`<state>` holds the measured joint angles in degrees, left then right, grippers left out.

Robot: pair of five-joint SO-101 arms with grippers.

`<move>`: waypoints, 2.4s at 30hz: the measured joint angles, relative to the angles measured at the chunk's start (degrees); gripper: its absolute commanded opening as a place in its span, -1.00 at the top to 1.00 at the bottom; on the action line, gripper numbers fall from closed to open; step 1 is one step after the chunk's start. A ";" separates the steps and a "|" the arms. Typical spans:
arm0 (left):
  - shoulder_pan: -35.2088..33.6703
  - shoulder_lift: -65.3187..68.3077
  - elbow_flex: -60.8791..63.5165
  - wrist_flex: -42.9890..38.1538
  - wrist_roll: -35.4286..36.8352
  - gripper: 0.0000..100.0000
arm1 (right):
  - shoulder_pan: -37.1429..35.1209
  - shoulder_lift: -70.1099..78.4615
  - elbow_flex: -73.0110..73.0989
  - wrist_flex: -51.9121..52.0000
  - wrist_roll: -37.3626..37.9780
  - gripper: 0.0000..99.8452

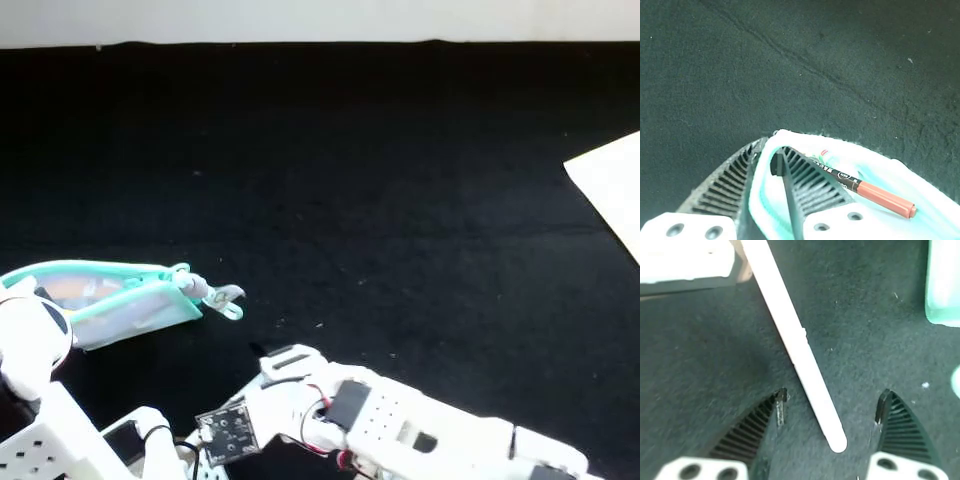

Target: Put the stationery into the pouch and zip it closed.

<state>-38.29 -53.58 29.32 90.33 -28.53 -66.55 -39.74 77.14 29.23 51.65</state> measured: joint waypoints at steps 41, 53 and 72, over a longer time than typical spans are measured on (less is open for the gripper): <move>0.00 0.00 0.09 0.09 0.00 0.99 | 29.01 7.30 -6.68 10.73 -5.27 0.99; 0.00 0.00 0.26 0.09 0.00 0.99 | 27.96 -20.75 -9.14 22.15 -29.89 0.99; 0.00 0.00 0.26 0.09 0.00 0.99 | 26.99 -29.98 -41.23 -0.53 -59.08 0.99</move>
<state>-38.29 -53.58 29.58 90.42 -28.53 -39.56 -69.71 35.91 28.70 -7.43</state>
